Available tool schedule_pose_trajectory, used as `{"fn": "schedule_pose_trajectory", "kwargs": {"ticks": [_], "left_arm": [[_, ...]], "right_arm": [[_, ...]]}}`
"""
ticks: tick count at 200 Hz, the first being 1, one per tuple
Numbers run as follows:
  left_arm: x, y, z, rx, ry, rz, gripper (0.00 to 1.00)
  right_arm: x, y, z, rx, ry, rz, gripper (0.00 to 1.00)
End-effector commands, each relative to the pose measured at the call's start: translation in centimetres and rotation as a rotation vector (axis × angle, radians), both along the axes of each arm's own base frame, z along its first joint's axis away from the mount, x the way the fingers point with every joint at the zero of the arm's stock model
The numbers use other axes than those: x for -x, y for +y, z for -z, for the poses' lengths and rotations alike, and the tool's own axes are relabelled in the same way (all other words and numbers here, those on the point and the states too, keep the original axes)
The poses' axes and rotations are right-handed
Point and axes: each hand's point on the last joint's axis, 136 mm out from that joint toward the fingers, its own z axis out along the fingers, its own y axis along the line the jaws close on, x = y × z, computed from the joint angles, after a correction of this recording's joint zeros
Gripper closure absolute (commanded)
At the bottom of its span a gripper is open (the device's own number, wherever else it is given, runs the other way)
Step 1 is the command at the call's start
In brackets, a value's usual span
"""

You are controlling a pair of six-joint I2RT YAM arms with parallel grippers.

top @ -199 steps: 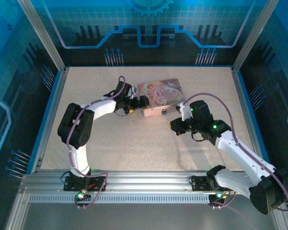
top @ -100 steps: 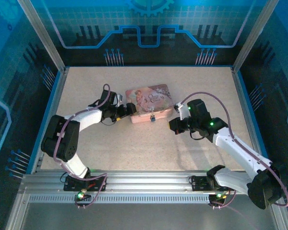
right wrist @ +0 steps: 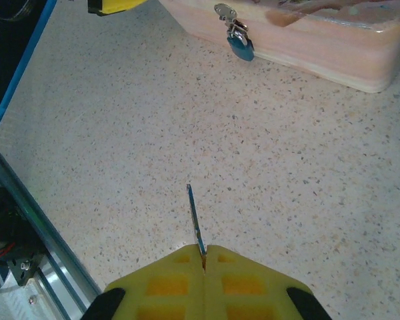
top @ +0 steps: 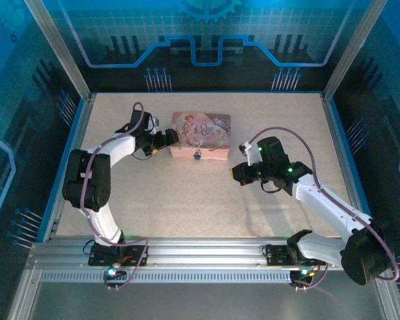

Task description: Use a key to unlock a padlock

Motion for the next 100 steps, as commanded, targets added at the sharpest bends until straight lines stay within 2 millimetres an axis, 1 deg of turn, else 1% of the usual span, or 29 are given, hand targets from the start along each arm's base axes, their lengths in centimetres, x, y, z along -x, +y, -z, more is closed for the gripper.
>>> {"fn": "schedule_pose_trajectory", "kwargs": {"ticks": [1, 20, 29, 31, 33, 49, 74, 100], "left_arm": [[1.0, 1.3, -2.6, -0.064, -0.040, 0.001, 0.01], [2.1, 1.6, -4.5, -0.058, -0.104, -0.015, 0.01], [3.0, 1.5, -5.2, -0.042, -0.131, -0.017, 0.01], [3.2, 1.4, -5.3, -0.038, -0.135, -0.015, 0.01], [3.4, 1.3, -5.5, -0.032, -0.141, -0.014, 0.02], [5.4, 0.4, -6.4, 0.005, -0.179, 0.009, 0.02], [8.6, -2.0, -6.6, 0.044, -0.197, 0.070, 0.02], [10.6, -5.5, -6.3, 0.086, -0.206, 0.155, 0.03]], "right_arm": [[-1.3, 1.1, -1.5, -0.074, -0.021, -0.004, 1.00], [-2.4, 2.2, -2.0, -0.109, -0.023, -0.022, 1.00], [-2.7, 2.6, -1.6, -0.113, -0.012, -0.030, 1.00], [-3.2, 2.8, -2.4, -0.123, -0.030, -0.032, 1.00], [-3.4, 2.9, -2.6, -0.127, -0.034, -0.032, 1.00], [-4.8, 3.7, -3.1, -0.145, -0.047, -0.035, 1.00], [-7.1, 5.0, -3.0, -0.170, -0.042, -0.039, 1.00], [-10.0, 5.8, -2.3, -0.163, -0.056, -0.014, 1.00]]}}
